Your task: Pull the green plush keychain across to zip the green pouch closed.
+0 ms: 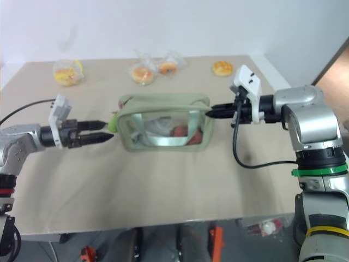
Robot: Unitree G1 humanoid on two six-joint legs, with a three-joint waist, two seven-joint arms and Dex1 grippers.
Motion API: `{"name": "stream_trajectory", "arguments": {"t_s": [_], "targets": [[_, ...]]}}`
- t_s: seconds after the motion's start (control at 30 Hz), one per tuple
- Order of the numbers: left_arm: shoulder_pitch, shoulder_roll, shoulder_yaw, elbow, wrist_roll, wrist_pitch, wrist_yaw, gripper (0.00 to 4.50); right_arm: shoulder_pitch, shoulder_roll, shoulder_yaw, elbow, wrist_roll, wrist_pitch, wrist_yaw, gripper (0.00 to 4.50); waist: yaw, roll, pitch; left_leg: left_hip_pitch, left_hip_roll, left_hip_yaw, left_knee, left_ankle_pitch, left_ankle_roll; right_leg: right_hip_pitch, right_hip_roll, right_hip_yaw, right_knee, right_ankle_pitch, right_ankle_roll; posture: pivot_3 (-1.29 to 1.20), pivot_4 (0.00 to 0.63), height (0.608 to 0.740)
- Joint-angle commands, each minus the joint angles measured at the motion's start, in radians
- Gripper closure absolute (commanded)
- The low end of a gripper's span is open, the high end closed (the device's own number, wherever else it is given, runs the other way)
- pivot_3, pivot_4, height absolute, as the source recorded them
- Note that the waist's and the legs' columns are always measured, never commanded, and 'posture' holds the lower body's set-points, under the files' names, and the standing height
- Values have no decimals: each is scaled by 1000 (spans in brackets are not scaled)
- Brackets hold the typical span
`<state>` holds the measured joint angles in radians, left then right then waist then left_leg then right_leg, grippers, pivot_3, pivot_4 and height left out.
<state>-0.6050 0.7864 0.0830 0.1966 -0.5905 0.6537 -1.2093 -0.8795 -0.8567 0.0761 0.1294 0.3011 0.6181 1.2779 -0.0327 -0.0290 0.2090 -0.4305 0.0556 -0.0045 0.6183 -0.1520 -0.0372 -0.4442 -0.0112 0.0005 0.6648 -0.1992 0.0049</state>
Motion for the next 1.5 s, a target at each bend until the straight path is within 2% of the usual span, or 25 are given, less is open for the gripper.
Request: {"name": "stream_trajectory", "arguments": {"t_s": [0.03, 0.2, 0.23, 0.47, 0.7, 0.8, 1.07, 1.33, 1.5], "targets": [[-25, -3, 17, -2, 5, -19, -5, 2470, -8, -9, -29, -38, 18, -1, -8, 4500, 0, 0, 0, 0, 0, 0, 0, 0, 0, 0, 0, 0, 0, 0, 0, 0, 150, 740], [-23, -9, 13, -11, 8, -13, -6, 4270, -8, -11, -30, -38, 23, -1, -12, 4500, 0, 0, 0, 0, 0, 0, 0, 0, 0, 0, 0, 0, 0, 0, 0, 0, 150, 740], [-24, -10, 14, -12, 6, -9, -6, 4469, -8, -12, -30, -37, 24, -2, -12, 4500, 0, 0, 0, 0, 0, 0, 0, 0, 0, 0, 0, 0, 0, 0, 0, 0, 150, 740], [-54, -16, 15, 8, 16, 8, 19, 4469, -6, -9, -29, -37, 27, -6, -18, 4500, 0, 0, 0, 0, 0, 0, 0, 0, 0, 0, 0, 0, 0, 0, 0, 0, 150, 740], [-233, -67, 141, 74, -60, 38, 135, 4469, -10, -4, -23, -32, 26, -10, -19, 4500, 1, 0, 0, -1, 0, 0, 1, 0, 0, 0, 0, 0, 0, 1, 1, 0, 150, 740], [-302, -88, 153, 91, -58, 26, 174, 4469, -13, -4, -23, -29, 25, -13, -17, 4500, 1, 0, 0, -1, 0, 0, 1, 0, 0, 0, 0, 1, 0, 4, 6, 0, 150, 740], [-419, -166, 16, 144, 78, -99, 163, 4469, -8, -5, -29, -41, 28, -6, -26, 4500, 3, 0, 0, -1, 0, 0, 1, 0, 0, 1, 0, 1, 0, 4, 6, 0, 150, 740], [-519, -273, -82, 156, 114, -146, 81, 4469, 19, -16, -45, -77, 43, 16, -43, 4500, 3, 0, 0, -1, -1, 1, 2, 0, 0, 1, 0, 2, 0, 5, 7, 0, 150, 740], [-514, -285, -122, 121, 120, -131, 19, 4469, 27, -20, -50, -90, 47, 25, -51, 4500, -2, 0, 0, 0, -1, 1, 2, 0, 0, 1, 1, 3, 0, 5, 8, 0, 150, 740]]}}
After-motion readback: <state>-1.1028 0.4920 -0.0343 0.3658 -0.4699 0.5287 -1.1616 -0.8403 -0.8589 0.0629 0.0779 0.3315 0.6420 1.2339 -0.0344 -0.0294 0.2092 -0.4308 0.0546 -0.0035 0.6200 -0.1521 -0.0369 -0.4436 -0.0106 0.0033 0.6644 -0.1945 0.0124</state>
